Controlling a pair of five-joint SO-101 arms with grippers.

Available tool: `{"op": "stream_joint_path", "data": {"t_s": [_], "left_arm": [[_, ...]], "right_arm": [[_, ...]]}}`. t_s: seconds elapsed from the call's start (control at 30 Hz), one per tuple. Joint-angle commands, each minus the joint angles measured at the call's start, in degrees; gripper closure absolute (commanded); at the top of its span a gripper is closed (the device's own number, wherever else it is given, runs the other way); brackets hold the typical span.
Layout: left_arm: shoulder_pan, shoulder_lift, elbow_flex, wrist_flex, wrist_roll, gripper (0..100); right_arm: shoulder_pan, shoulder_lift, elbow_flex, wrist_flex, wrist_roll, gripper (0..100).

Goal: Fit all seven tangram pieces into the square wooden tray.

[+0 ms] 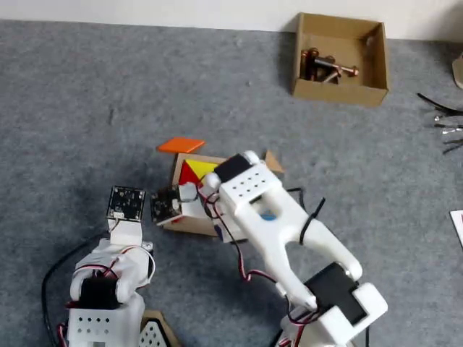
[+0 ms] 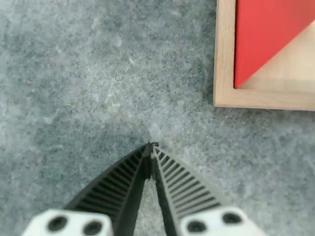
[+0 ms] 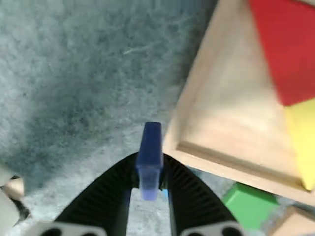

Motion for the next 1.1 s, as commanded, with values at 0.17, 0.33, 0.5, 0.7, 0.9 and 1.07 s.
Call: {"op": "stream_joint_path", "data": {"t_s": [0.17,0.33,0.5,0.7,0.9,1.07], "left_arm": [[-0.7,-0.9,1.1,0.3,0.4,99],[-0.7,-0.9,1.1,0.3,0.4,99],[-0.7,-0.9,1.1,0.3,0.4,99],[-0.7,-0.9,1.1,0.3,0.4,99],[-0.7,-0.9,1.1,0.3,0.4,99],[-0.7,-0.9,1.1,0.3,0.4,99]], "right_arm": [[4.2,4.3,-5.8,0.7,1.0,98.9],[3.8,7.2,-5.8,0.7,0.8,98.8],[3.4,7.7,-5.9,0.7,1.0,98.8],[3.6,7.9,-10.5,0.7,1.1,98.8],[3.7,8.0,-10.9,-1.9,1.1,93.0],[3.6,8.0,-10.8,-3.4,1.1,92.4]]}}
